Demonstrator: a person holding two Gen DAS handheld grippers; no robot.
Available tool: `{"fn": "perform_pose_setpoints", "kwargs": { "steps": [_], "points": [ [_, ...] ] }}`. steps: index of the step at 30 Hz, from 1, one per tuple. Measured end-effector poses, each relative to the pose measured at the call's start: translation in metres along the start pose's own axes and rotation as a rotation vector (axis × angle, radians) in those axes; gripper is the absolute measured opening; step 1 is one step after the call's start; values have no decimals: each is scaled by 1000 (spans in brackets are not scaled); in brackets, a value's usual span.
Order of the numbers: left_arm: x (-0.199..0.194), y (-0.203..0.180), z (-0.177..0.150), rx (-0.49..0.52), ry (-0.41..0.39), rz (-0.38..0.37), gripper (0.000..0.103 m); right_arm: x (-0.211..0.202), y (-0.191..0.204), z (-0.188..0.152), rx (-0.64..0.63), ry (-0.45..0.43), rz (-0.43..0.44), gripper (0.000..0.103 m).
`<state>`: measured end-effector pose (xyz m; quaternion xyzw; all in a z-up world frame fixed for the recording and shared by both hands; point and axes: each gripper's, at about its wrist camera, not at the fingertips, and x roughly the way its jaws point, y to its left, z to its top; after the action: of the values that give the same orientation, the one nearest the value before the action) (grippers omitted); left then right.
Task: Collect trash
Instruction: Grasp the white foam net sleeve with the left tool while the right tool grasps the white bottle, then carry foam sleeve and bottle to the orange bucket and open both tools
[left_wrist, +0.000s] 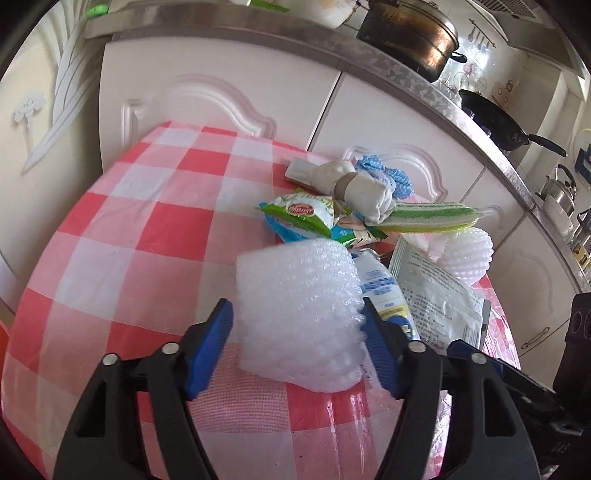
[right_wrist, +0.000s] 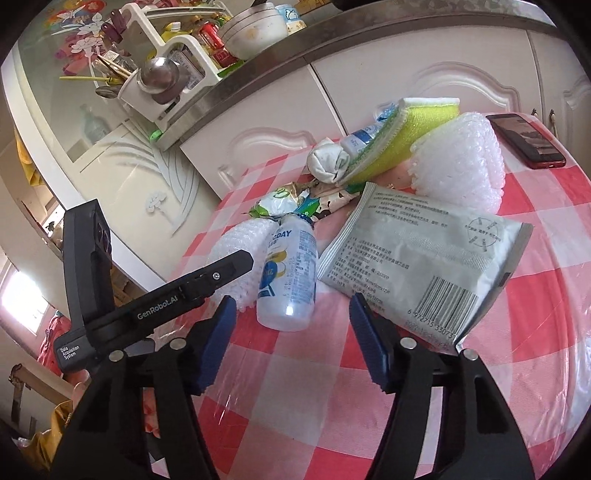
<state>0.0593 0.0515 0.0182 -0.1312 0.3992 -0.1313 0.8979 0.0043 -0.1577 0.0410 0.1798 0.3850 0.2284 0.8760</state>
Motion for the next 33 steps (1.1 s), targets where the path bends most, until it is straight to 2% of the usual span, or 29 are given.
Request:
{"fn": "perform_pose_setpoints", "kwargs": {
  "steps": [2, 8, 10, 13, 20, 23, 33],
  "points": [
    [2, 1, 0, -6, 7, -8, 63, 4, 0, 1, 8, 8, 3, 63],
    [-5, 4, 1, -14, -10, -17, 56, 21, 4, 4, 27, 40, 27, 63],
    [-8, 5, 1, -14, -14, -16, 56, 27, 5, 6, 43, 49, 35, 63],
    [-13, 10, -1, -28, -22, -15, 56, 34, 6, 9, 49, 64, 23, 55],
    [-29, 17, -4, -40, -46, -33, 55, 48, 11, 10, 52, 90, 15, 53],
    [-37, 20, -6, -47, -57, -37, 55, 53, 13, 8, 51, 101, 2, 44],
    [-59, 30, -16, -58, -78, -38, 55, 40, 20, 5, 32, 67, -7, 44]
  ]
}}
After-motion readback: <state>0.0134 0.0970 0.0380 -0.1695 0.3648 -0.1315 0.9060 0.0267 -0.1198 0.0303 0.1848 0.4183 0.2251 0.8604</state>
